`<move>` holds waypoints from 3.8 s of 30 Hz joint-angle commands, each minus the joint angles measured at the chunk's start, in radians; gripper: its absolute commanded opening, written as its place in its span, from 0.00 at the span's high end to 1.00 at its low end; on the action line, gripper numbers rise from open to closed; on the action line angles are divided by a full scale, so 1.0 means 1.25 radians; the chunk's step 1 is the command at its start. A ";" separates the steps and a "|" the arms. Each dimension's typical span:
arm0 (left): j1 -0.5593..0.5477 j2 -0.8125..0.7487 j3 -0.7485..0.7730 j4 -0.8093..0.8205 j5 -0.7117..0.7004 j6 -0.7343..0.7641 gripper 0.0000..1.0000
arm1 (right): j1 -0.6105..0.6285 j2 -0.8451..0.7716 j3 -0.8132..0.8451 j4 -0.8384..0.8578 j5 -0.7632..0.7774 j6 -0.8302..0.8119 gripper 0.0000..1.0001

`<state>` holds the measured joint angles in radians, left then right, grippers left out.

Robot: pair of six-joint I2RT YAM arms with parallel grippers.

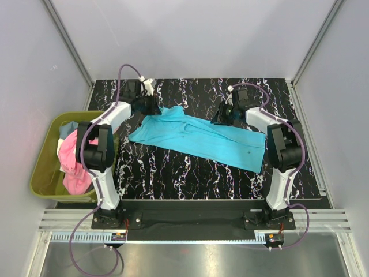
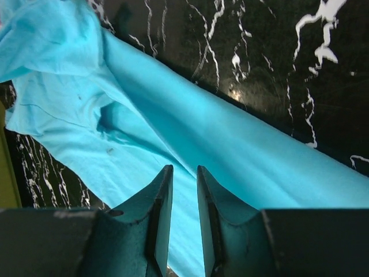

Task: Fold and stack the t-shirts
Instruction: Fold the tshirt

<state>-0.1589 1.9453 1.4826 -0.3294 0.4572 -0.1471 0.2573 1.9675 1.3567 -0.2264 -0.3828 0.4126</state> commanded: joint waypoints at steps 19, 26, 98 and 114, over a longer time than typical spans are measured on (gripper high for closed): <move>0.006 -0.170 -0.148 0.018 -0.259 -0.050 0.93 | 0.030 -0.077 -0.147 0.020 -0.001 -0.042 0.70; -0.105 -0.161 -0.088 -0.011 -0.260 -0.015 0.58 | 0.031 -0.149 -0.156 -0.007 0.020 -0.037 0.70; -0.309 0.050 0.233 -0.336 -0.416 0.269 1.00 | 0.031 -0.403 -0.175 -0.111 0.114 -0.050 0.71; -0.295 -0.109 0.028 -0.246 -0.371 0.165 0.39 | 0.033 -0.365 -0.202 -0.058 0.083 -0.002 0.70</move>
<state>-0.5495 1.9209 1.5219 -0.7300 -0.0566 0.1398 0.2882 1.4944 1.1034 -0.3588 -0.2615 0.3740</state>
